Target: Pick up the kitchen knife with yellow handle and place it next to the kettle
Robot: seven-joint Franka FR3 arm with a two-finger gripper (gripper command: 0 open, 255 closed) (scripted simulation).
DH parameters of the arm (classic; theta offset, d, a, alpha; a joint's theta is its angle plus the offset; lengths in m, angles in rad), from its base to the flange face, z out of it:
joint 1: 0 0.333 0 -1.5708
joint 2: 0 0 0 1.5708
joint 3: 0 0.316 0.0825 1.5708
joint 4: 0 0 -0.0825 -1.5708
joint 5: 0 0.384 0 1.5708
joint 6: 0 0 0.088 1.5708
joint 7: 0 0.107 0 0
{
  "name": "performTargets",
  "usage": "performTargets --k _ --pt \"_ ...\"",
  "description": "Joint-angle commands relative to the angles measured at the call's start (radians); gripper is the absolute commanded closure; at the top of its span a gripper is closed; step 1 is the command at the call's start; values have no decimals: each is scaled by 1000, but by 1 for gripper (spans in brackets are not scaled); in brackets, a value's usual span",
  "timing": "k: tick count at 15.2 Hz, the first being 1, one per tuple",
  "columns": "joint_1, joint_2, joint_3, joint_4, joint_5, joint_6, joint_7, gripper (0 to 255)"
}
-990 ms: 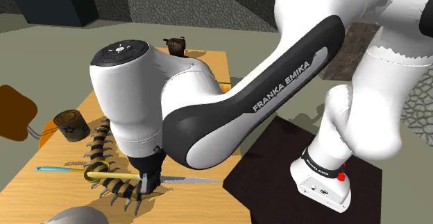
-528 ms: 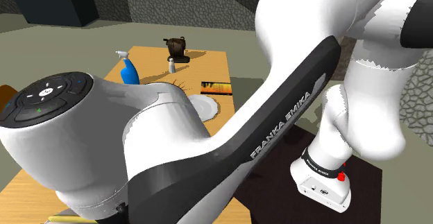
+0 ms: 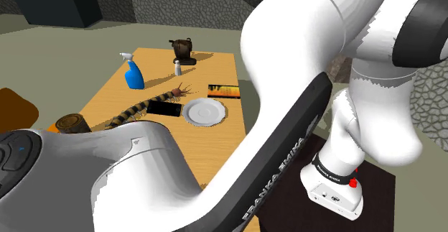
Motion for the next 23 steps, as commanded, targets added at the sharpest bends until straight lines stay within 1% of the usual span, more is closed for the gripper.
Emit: performTargets --k 1,12,23 --pt "3 15 -4 -9 -8 23 5 255" --pt "19 94 -30 -48 -53 135 34 255" --pt "43 190 -65 -59 -102 237 65 255"
